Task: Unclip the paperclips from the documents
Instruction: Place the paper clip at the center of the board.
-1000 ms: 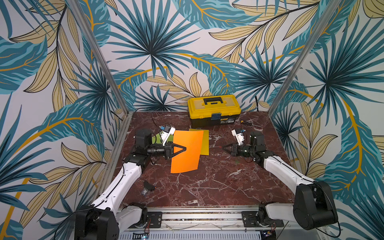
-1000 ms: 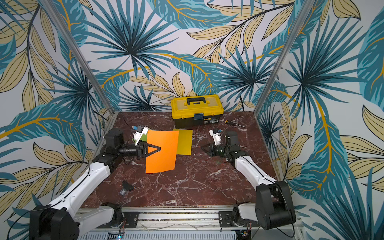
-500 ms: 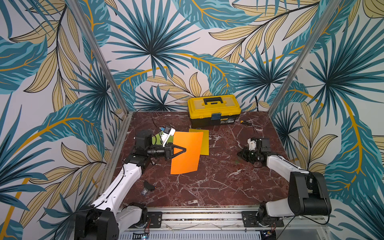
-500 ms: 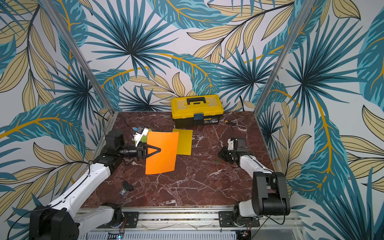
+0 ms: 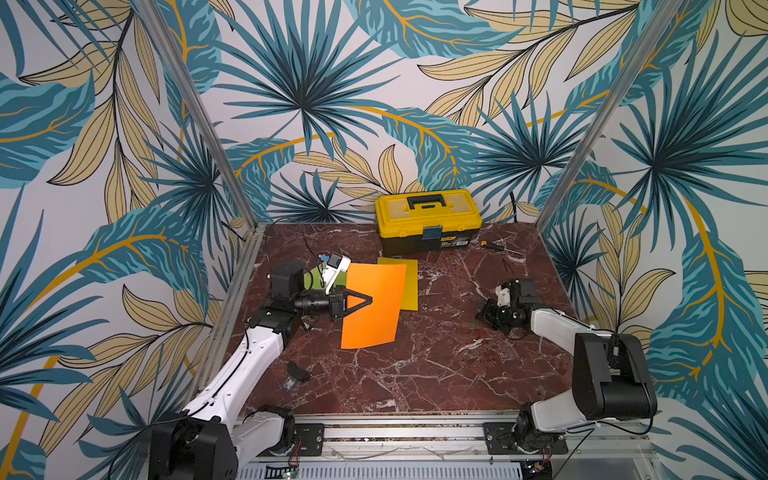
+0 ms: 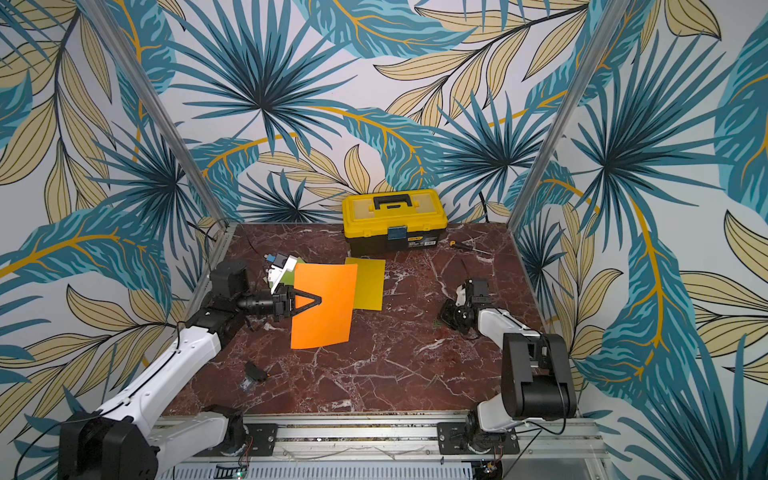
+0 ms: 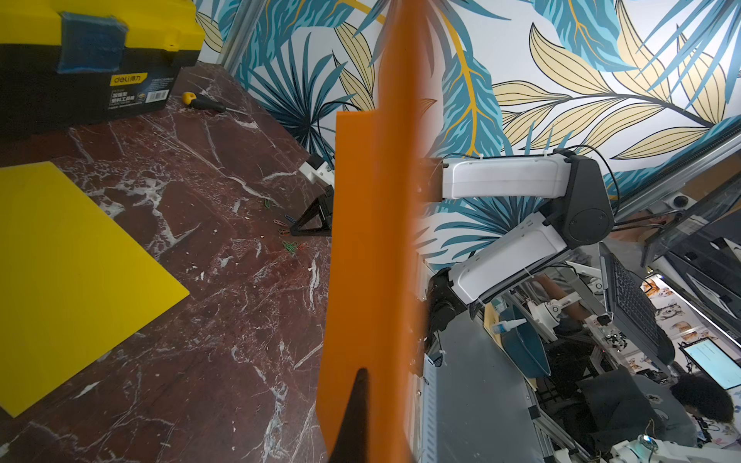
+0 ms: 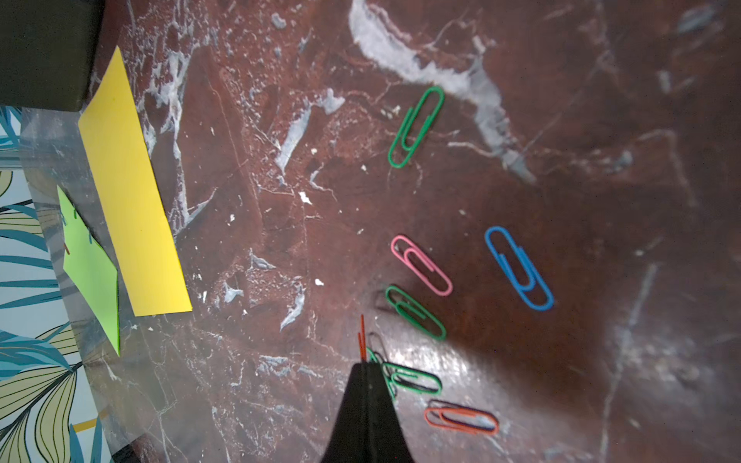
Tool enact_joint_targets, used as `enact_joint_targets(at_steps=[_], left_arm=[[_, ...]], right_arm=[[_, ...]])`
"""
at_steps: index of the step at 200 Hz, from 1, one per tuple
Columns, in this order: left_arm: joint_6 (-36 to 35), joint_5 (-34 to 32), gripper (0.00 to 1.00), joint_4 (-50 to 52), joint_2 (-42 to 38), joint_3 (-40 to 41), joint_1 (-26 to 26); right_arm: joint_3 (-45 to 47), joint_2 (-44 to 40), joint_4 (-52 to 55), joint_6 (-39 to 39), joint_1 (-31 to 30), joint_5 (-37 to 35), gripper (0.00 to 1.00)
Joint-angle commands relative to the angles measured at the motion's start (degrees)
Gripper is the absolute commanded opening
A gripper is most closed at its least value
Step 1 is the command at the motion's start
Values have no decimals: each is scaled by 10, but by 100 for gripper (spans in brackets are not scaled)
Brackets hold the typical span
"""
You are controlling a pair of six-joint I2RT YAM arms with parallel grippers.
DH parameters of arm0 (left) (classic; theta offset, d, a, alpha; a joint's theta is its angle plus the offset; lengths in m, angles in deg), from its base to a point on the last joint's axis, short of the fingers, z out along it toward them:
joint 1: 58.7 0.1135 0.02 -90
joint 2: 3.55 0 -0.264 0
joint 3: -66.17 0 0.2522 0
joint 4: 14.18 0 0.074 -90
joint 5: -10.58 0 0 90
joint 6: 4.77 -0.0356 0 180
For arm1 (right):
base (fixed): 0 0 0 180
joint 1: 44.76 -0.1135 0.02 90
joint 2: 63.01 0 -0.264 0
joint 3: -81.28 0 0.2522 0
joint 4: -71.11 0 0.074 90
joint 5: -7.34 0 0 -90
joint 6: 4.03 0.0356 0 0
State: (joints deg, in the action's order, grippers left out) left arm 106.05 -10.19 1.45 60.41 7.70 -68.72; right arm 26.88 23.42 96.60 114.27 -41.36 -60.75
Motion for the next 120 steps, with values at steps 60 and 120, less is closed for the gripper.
enact_joint_targets(at_steps=[60,120], left_arm=[[-10,-1,0,-11,-14,9,4],[-10,-1,0,-11,-13,7,4]], right_arm=[[-2,-6,39,-3,3,-16,25],[-14,-18,54,-25,3,-1,33]])
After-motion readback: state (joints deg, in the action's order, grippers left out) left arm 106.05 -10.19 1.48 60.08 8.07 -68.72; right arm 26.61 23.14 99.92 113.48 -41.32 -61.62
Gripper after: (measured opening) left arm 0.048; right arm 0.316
